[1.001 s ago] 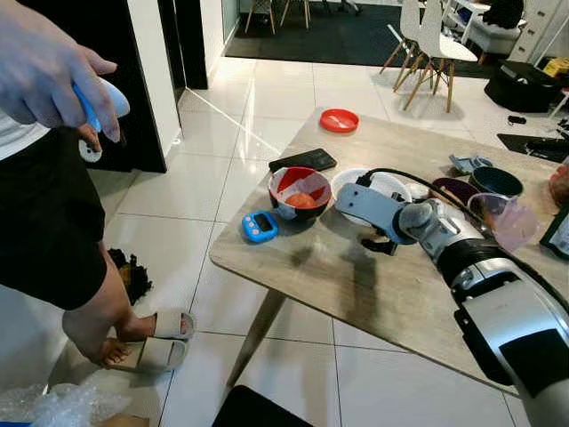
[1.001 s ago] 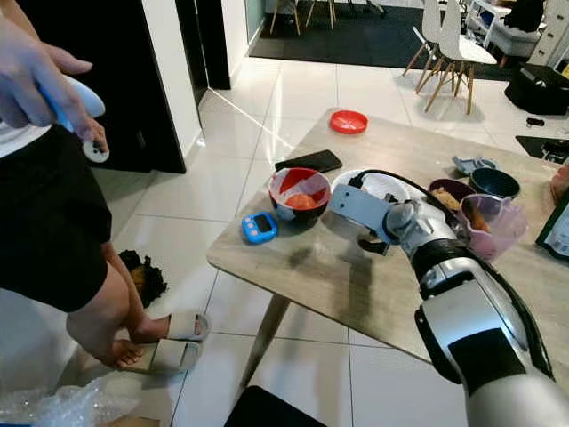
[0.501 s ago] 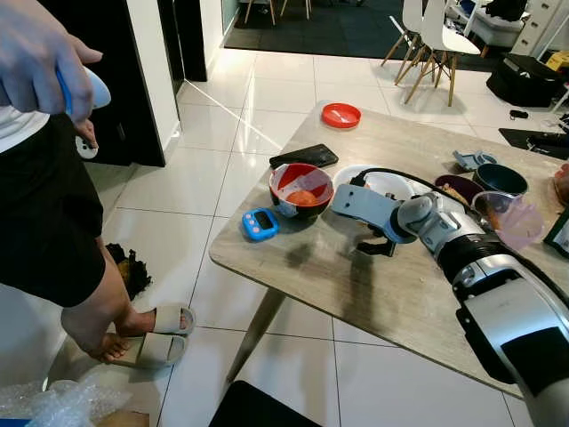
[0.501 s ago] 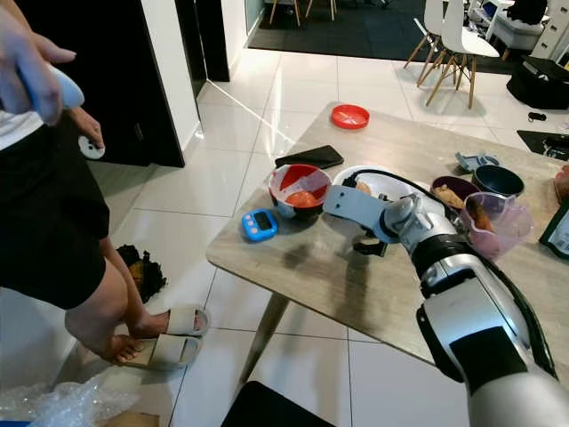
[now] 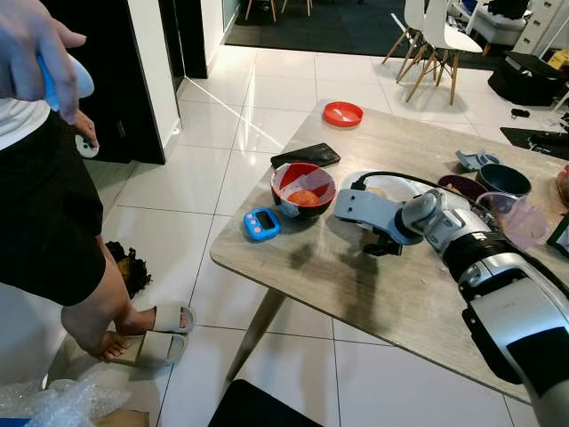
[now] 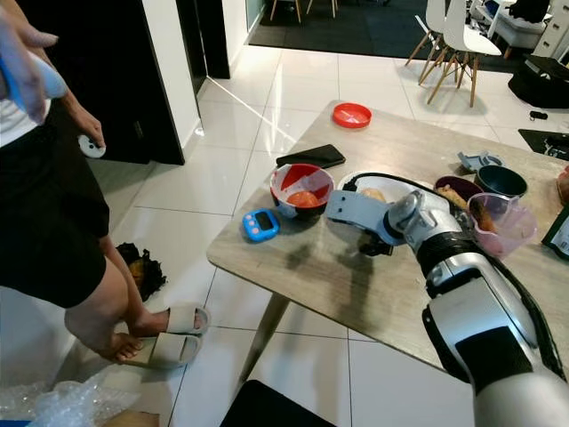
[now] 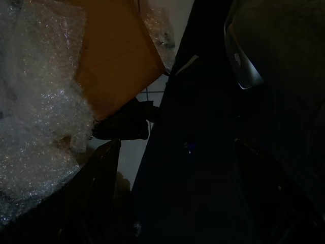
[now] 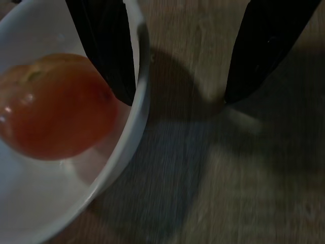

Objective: Restocking fridge

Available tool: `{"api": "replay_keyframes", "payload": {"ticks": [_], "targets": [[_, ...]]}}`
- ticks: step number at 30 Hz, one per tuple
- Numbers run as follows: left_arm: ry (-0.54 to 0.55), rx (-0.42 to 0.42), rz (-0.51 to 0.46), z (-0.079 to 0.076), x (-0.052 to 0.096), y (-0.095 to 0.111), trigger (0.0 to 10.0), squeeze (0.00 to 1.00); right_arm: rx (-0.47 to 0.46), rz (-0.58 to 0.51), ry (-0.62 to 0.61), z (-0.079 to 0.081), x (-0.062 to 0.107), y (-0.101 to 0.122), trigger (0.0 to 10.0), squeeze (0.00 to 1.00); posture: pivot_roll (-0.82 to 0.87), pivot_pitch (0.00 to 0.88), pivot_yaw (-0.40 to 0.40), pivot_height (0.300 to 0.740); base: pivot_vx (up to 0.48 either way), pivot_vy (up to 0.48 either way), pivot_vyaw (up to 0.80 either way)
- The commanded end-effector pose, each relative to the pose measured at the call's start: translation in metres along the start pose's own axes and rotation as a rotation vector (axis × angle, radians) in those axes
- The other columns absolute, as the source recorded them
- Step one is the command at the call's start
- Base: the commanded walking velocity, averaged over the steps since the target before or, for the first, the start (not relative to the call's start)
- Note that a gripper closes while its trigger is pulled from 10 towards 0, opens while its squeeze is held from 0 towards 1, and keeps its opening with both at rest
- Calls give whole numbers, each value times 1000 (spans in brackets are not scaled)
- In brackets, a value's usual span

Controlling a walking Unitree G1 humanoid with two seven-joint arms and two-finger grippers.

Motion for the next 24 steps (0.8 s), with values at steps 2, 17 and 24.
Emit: {"api": "replay_keyframes", "payload": {"ticks": [2, 17, 24], "targets": [[-135, -27, 34, -48, 0, -6, 10000, 0, 8, 49, 41, 5, 0, -13, 10000, 0, -54, 97, -94, 740, 0, 0, 0], [-138, -27, 29, -50, -1, -2, 10000, 0, 32, 63, 64, 4, 4, -16, 4353, 0, -60, 90, -97, 740, 0, 0, 0], [-136, -25, 28, -50, -1, -1, 10000, 0, 68, 79, 82, 3, 9, -19, 10000, 0, -57, 87, -99, 740, 0, 0, 0]]}}
Point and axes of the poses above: a point about 5 cm out from each wrist's last joint towards the gripper, its own x axis pointing back from the gripper into the wrist, its own y axis along the axis of the wrist's last joint, z = x × y, the point moved 5 cm from there along -x, pointing out of the wrist towards the gripper, and after that the axes turned 10 degrees about -x, right-handed, at the moved point
